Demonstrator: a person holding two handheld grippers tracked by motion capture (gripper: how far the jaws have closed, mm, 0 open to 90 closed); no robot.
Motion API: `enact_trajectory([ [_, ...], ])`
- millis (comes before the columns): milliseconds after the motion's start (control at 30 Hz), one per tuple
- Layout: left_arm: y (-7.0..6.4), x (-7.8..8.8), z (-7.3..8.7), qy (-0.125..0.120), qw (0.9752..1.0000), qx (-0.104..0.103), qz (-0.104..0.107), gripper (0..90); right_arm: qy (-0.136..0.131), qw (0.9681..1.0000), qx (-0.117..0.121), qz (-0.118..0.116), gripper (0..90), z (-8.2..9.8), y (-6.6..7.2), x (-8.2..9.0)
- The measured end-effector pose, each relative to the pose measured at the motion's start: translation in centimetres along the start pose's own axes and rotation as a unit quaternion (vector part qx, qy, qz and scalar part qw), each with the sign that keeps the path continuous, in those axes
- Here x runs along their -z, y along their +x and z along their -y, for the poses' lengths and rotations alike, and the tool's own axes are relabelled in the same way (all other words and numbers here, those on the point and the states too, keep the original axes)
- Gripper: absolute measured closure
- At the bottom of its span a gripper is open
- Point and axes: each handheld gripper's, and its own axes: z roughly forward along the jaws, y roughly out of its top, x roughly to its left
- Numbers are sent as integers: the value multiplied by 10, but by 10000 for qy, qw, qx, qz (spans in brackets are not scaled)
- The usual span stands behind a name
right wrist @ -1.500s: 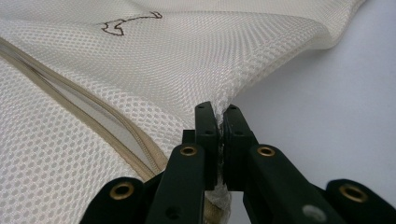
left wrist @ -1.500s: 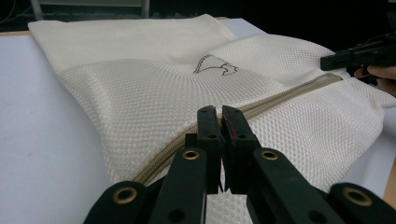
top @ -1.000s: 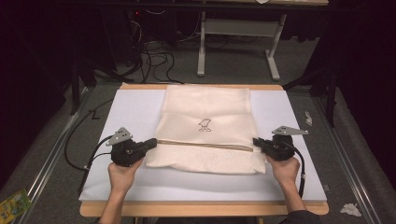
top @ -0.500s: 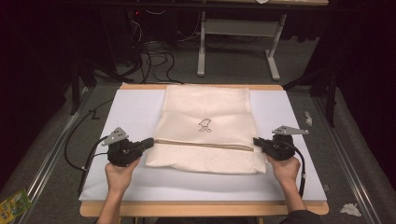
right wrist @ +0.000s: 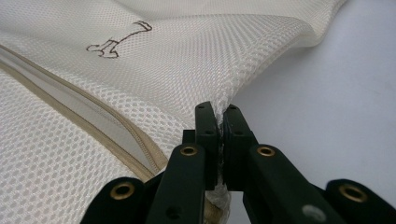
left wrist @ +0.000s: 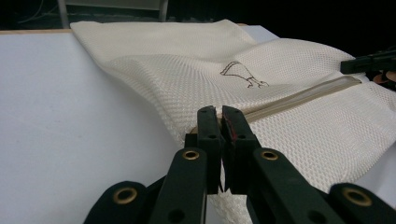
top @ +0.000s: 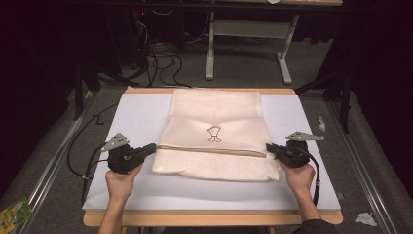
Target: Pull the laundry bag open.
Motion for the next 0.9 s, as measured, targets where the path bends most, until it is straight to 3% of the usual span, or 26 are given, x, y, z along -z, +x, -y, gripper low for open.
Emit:
enact_trajectory([
  [233, 1, -1, 1, 150, 9999, -45, -65, 873, 5, 10000, 20, 40, 886, 0, 0, -1],
  [533, 3, -6, 4, 324, 9989, -12, -335, 873, -6, 9999, 55, 115, 888, -1, 0, -1],
  [900, -2, -4, 5, 261, 9994, -38, -227, 870, 13, 10000, -89, -9, 882, -2, -5, 0],
])
